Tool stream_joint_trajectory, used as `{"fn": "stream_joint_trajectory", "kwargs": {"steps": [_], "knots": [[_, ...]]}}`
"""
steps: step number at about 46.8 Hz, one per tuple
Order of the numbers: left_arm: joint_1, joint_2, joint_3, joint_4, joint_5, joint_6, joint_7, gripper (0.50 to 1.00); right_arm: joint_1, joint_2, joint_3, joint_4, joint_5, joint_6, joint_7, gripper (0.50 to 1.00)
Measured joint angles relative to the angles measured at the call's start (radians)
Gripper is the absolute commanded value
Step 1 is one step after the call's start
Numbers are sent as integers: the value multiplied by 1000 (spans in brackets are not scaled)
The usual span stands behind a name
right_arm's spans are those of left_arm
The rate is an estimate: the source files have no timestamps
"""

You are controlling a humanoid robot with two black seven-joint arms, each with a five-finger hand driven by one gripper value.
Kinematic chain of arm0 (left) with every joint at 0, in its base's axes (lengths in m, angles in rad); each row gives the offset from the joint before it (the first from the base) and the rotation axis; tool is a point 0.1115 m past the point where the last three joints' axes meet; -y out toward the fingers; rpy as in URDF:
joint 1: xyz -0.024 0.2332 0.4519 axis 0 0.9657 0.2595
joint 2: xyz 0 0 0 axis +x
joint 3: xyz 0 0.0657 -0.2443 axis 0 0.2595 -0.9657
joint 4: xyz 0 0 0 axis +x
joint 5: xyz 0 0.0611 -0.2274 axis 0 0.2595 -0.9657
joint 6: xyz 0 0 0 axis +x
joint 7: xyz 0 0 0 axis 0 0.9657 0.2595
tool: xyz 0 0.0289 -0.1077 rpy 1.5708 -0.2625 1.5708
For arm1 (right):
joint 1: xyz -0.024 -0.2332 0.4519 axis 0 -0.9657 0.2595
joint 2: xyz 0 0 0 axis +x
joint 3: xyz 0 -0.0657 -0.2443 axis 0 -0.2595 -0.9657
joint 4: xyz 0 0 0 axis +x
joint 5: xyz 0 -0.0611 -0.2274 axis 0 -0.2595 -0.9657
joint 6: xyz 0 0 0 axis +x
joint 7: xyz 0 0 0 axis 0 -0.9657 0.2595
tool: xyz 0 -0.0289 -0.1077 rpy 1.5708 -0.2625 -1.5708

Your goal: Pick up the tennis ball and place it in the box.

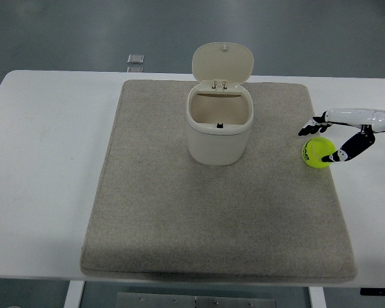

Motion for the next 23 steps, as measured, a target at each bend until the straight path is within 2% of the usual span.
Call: {"fn": "stream_joint_trajectory", "kwargs": {"steps": [11, 13, 17, 23], "knots": [[0, 0, 0, 0, 0, 0, 0, 996, -10, -3, -1, -2, -9, -35, 0, 829], [0, 0, 0, 0, 0, 0, 0, 996, -14, 0, -2, -4, -15, -44, 0, 870], [0, 0, 0, 0, 0, 0, 0, 996, -20, 2, -11, -7, -27, -55, 0, 913], [0, 0, 0, 0, 0, 0, 0, 996, -22, 1, -19, -8, -28, -59, 1, 919]]}}
